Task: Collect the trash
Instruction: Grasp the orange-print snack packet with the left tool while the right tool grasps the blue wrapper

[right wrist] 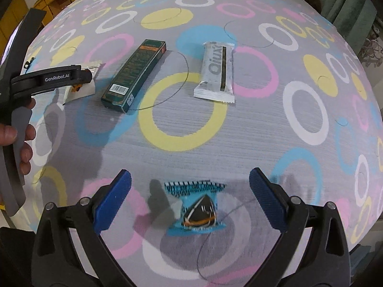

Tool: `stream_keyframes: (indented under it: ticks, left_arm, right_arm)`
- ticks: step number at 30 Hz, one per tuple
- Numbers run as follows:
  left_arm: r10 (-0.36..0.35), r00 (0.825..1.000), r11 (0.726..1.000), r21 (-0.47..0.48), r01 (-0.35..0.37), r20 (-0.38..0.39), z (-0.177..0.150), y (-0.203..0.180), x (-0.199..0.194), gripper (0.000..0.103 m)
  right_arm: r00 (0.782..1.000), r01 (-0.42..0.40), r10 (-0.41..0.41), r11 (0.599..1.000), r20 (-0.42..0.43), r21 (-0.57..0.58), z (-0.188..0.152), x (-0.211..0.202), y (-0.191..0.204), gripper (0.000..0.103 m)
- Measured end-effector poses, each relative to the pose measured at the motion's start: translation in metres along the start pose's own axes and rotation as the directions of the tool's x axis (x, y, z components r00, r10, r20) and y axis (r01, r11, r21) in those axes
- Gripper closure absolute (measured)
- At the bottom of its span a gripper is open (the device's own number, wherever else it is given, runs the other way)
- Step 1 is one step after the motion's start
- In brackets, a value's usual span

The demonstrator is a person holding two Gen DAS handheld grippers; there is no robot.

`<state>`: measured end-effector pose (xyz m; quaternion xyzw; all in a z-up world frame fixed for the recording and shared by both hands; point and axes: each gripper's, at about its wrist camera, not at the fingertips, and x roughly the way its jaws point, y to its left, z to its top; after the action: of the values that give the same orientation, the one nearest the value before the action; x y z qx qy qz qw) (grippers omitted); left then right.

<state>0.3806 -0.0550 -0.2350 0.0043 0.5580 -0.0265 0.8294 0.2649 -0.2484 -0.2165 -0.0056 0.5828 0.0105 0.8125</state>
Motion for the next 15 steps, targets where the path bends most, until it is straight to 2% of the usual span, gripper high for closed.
stream_keyframes:
  ticks: [10,12,15]
  left_arm:
    - [0.033,0.999,0.999,0.021,-0.033,0.011,0.003,-0.005,0.016,0.008]
    - [0.037,0.999,0.999,0.029,-0.038,0.018,0.002,-0.005,0.016,0.008]
    - [0.034,0.999,0.999,0.022,-0.034,0.02,0.002,-0.005,0.016,0.008]
  right_arm:
    - [0.999,0.009,-0.009,1.0,-0.047,-0.008,0.001,0.023,0.002,0.007]
    - [0.998,0.005,-0.006,1.0,-0.065,-0.013,-0.003,0.03,0.003,0.015]
    - [0.998,-0.011,0.011,1.0,-0.062,0.006,-0.004,0.033,0.0,0.019]
